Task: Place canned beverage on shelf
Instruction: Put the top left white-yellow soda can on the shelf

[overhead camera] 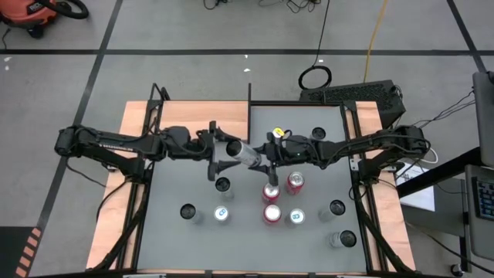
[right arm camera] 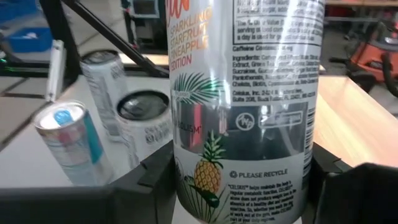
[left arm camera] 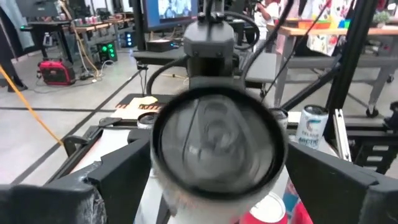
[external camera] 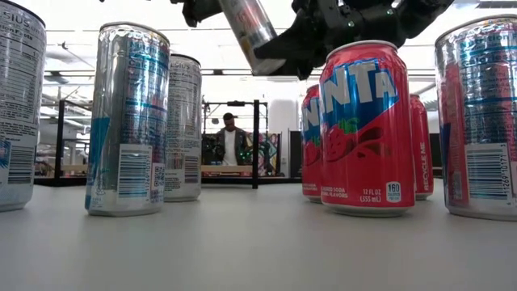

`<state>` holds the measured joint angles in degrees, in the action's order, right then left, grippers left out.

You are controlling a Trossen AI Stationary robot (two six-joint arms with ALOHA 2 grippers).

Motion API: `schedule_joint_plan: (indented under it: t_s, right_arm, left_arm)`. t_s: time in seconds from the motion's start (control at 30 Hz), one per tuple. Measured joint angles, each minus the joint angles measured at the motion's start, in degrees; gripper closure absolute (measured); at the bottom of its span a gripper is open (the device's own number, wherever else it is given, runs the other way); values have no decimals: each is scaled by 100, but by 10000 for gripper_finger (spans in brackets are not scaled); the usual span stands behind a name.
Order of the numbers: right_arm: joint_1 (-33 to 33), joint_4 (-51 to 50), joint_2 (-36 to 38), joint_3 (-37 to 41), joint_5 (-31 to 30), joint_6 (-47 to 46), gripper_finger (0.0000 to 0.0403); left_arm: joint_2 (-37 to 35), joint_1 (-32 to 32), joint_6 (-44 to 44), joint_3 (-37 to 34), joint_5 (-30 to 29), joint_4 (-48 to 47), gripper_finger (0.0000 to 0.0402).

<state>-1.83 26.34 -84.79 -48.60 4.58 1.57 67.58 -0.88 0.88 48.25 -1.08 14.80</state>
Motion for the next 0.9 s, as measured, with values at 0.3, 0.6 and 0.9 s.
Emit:
schedule_joint_plan:
  t_s: [0.3,0.6,0.9]
  right_arm:
    - [0,120,-22,0,33,69,218]
    - [4,128,-22,0,158,66,213]
    - [2,128,-22,0,120,98,213]
  left_arm:
    - [8,-36,269,-2,-54,78,41]
    - [-15,-199,560,-2,-254,83,96]
    - [-20,-224,807,-4,-364,80,146]
